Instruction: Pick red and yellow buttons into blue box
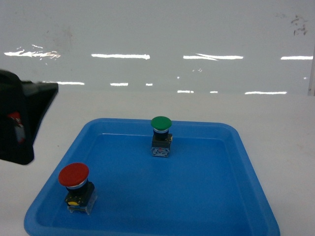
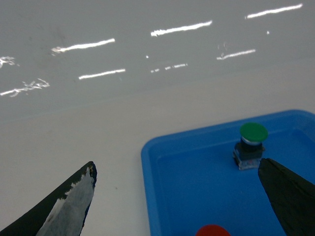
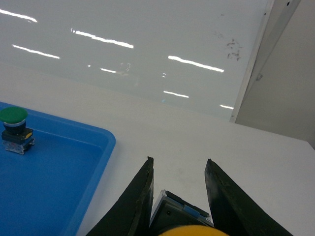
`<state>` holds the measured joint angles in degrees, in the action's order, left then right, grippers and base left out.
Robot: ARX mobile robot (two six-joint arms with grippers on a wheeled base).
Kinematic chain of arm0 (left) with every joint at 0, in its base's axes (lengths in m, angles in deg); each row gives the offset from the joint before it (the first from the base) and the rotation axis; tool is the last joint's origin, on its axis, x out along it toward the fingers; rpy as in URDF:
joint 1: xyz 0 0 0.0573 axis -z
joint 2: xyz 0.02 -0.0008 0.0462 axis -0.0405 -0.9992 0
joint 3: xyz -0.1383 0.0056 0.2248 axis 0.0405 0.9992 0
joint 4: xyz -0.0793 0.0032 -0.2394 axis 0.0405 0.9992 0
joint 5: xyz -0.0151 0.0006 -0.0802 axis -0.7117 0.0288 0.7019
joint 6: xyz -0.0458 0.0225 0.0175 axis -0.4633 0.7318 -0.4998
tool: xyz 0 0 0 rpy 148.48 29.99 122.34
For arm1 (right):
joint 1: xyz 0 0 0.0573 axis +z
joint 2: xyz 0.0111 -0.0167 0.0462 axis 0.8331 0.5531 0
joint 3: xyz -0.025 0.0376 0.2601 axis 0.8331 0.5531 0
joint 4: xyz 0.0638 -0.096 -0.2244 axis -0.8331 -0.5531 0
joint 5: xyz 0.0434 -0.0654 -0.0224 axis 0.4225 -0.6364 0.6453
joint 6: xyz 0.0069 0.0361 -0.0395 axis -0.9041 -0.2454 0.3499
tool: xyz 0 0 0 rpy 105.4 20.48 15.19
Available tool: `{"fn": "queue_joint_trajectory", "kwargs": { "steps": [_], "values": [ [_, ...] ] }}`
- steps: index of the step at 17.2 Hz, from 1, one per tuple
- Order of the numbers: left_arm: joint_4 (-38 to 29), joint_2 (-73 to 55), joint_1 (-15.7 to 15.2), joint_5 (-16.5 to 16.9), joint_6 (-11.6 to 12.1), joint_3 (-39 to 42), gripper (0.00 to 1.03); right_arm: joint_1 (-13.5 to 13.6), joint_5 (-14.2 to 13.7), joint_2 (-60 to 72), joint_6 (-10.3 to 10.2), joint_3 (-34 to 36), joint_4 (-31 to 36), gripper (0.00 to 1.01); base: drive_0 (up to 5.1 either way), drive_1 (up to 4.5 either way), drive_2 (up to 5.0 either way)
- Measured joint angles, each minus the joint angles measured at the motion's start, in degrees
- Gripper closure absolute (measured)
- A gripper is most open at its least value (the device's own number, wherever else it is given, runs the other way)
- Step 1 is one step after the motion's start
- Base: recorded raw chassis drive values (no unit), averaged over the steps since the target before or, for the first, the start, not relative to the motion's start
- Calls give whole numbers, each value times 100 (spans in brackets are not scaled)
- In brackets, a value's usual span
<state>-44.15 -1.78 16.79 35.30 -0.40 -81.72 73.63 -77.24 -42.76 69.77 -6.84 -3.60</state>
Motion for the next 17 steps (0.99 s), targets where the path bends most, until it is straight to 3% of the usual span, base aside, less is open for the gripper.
{"fn": "queue_joint_trajectory", "kwargs": {
  "steps": [6,9,14,17],
  "values": [
    [142,-1123,107,35,-79,-299,5,0,0,0,2,0,0,72,0,0,0],
    [605,-1659,92,74,-92,-625,5,0,0,0,2,0,-2,72,0,0,0],
    [977,-2337,66,7,72,-1062,5,0,0,0,0,0,0,72,0,0,0],
    [1414,-2656,57,225,83,-1241,5,0,0,0,2,0,0,72,0,0,0]
  ]
}}
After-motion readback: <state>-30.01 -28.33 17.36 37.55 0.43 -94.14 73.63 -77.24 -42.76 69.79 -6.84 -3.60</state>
